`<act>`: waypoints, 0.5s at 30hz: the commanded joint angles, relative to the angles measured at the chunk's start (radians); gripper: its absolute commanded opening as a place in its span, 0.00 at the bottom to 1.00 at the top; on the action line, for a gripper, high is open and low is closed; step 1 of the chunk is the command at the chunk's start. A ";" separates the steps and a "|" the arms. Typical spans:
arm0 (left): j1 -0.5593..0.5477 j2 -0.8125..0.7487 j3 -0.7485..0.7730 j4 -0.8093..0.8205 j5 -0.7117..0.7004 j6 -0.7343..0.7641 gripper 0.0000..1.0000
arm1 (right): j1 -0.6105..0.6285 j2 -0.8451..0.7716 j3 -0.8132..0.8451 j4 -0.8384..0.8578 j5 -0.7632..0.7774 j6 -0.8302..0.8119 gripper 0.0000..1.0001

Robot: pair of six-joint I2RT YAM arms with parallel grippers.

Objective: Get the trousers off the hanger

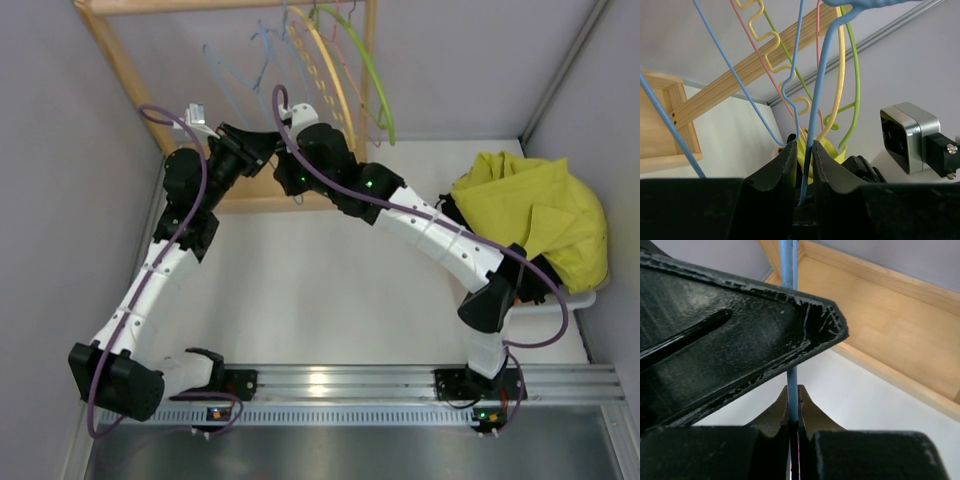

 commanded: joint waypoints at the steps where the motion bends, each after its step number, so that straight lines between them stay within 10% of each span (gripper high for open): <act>1: -0.005 0.018 0.037 0.083 0.022 -0.029 0.23 | 0.021 -0.074 -0.004 0.082 -0.020 0.008 0.00; 5: -0.004 0.021 0.034 0.083 0.022 -0.029 0.00 | 0.021 -0.080 -0.012 0.093 -0.041 -0.007 0.00; 9: -0.004 0.022 0.044 0.083 0.009 -0.038 0.00 | 0.019 -0.114 -0.055 0.136 -0.078 -0.024 0.46; 15: 0.001 0.067 0.115 0.079 0.040 -0.055 0.00 | 0.004 -0.210 -0.153 0.190 -0.100 -0.069 0.89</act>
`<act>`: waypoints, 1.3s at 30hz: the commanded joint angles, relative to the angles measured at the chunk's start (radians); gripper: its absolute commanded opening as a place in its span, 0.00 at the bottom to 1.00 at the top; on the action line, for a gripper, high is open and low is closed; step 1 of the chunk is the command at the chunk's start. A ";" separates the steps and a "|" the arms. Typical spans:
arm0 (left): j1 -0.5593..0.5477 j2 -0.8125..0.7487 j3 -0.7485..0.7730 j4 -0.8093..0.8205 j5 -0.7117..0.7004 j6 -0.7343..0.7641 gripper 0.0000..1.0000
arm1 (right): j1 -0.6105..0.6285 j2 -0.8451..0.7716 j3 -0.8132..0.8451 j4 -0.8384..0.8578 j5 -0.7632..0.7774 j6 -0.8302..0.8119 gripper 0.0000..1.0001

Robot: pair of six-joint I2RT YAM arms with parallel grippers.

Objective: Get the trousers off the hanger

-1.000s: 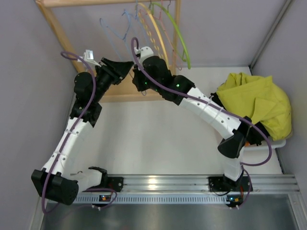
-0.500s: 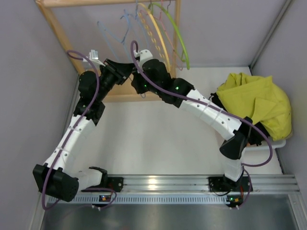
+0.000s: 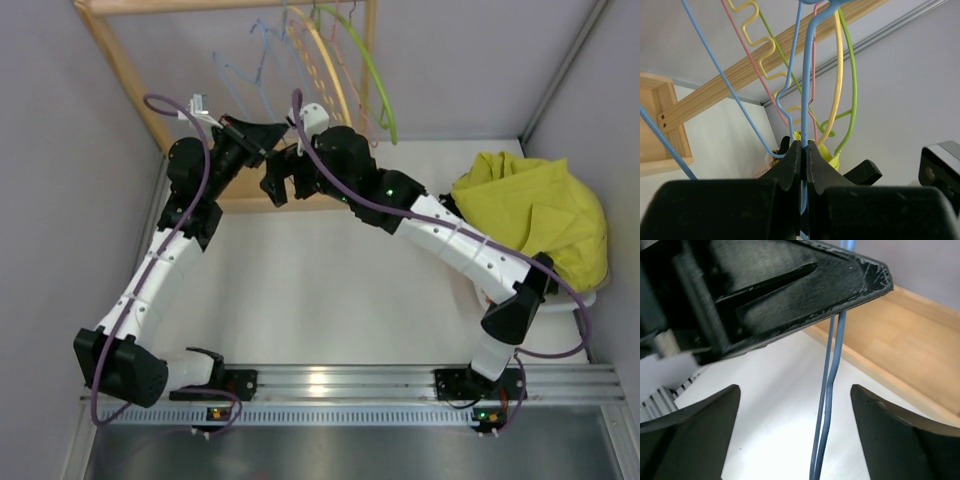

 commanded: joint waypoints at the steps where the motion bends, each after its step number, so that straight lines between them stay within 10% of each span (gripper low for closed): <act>1: 0.004 0.013 0.079 0.057 0.032 -0.020 0.00 | -0.006 -0.104 -0.024 0.091 -0.053 -0.040 0.96; 23: 0.143 0.404 0.536 0.054 0.213 -0.237 0.00 | -0.267 -0.480 -0.308 0.073 -0.225 -0.101 0.99; 39: 0.151 0.368 0.363 0.105 0.210 -0.270 0.04 | -0.319 -0.621 -0.379 -0.007 -0.185 -0.127 0.99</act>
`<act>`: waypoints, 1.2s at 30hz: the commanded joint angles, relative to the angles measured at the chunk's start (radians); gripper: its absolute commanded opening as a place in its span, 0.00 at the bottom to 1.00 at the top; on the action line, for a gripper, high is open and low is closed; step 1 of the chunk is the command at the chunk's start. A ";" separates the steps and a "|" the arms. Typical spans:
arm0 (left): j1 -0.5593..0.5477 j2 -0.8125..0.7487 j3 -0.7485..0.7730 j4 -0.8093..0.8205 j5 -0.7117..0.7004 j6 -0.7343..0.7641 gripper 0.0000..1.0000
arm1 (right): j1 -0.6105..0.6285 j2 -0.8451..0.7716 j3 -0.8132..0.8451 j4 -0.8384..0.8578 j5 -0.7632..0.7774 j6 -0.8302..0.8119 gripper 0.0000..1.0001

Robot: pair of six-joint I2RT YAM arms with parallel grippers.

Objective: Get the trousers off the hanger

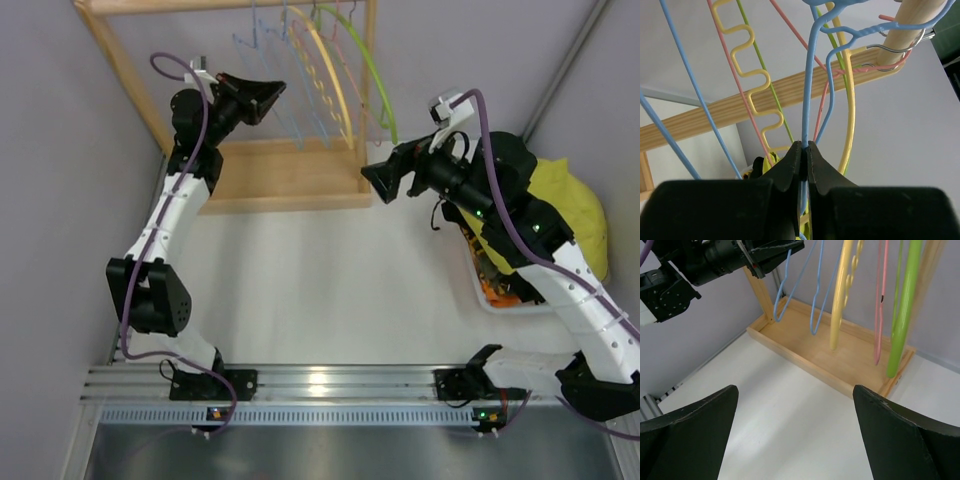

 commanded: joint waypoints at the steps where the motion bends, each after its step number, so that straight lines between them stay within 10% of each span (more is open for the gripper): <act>1: 0.011 -0.067 -0.036 0.030 0.006 -0.006 0.09 | -0.023 -0.039 -0.012 0.000 0.031 -0.023 0.99; 5: 0.019 -0.089 -0.030 0.006 0.010 0.016 0.53 | -0.037 -0.053 -0.009 -0.013 0.042 -0.023 0.99; 18: 0.128 -0.313 -0.201 -0.183 0.047 0.221 0.99 | -0.174 -0.125 -0.057 -0.052 0.078 -0.011 0.99; 29: 0.396 -0.468 -0.165 -0.958 0.129 0.975 0.99 | -0.428 -0.198 -0.196 -0.187 -0.079 -0.013 0.99; 36: 0.398 -0.581 -0.295 -1.181 0.032 1.254 0.99 | -0.546 -0.293 -0.305 -0.210 -0.149 -0.109 1.00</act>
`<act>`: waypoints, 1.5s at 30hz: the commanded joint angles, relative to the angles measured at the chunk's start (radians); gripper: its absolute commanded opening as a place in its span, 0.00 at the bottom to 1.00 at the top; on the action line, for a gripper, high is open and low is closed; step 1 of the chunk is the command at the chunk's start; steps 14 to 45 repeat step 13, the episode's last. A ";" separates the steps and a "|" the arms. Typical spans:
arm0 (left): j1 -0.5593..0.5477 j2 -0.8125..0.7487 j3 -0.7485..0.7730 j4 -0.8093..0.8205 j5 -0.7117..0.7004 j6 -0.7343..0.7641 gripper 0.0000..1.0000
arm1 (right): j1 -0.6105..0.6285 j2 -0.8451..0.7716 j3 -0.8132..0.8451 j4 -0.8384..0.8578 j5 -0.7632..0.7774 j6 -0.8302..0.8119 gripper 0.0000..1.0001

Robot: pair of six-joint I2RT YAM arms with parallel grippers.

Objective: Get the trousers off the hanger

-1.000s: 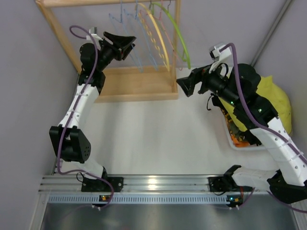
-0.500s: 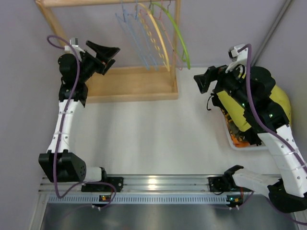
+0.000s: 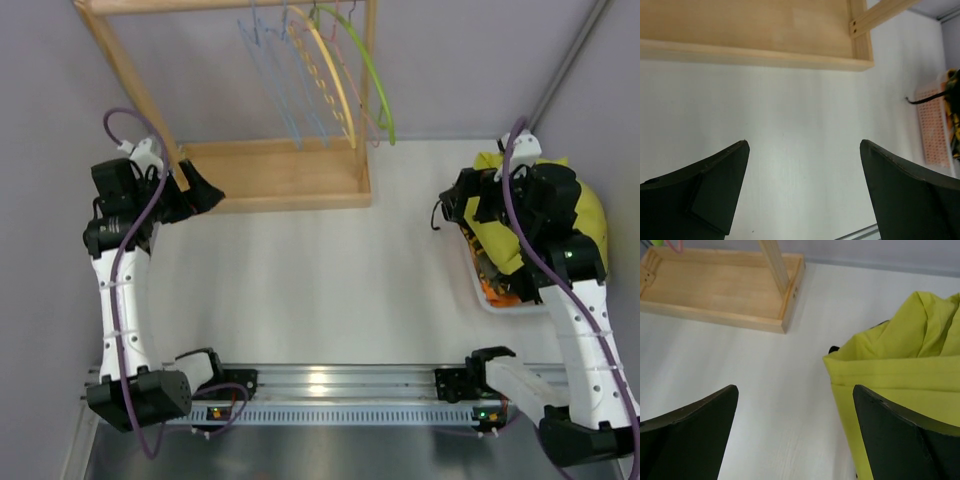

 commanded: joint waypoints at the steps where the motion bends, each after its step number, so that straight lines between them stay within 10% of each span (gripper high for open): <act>1: 0.003 -0.091 -0.090 -0.155 -0.060 0.234 0.99 | -0.021 -0.084 -0.025 -0.012 -0.050 -0.061 0.99; 45: 0.002 -0.150 -0.118 -0.212 -0.073 0.294 0.99 | -0.086 -0.201 -0.169 -0.032 -0.142 0.001 0.99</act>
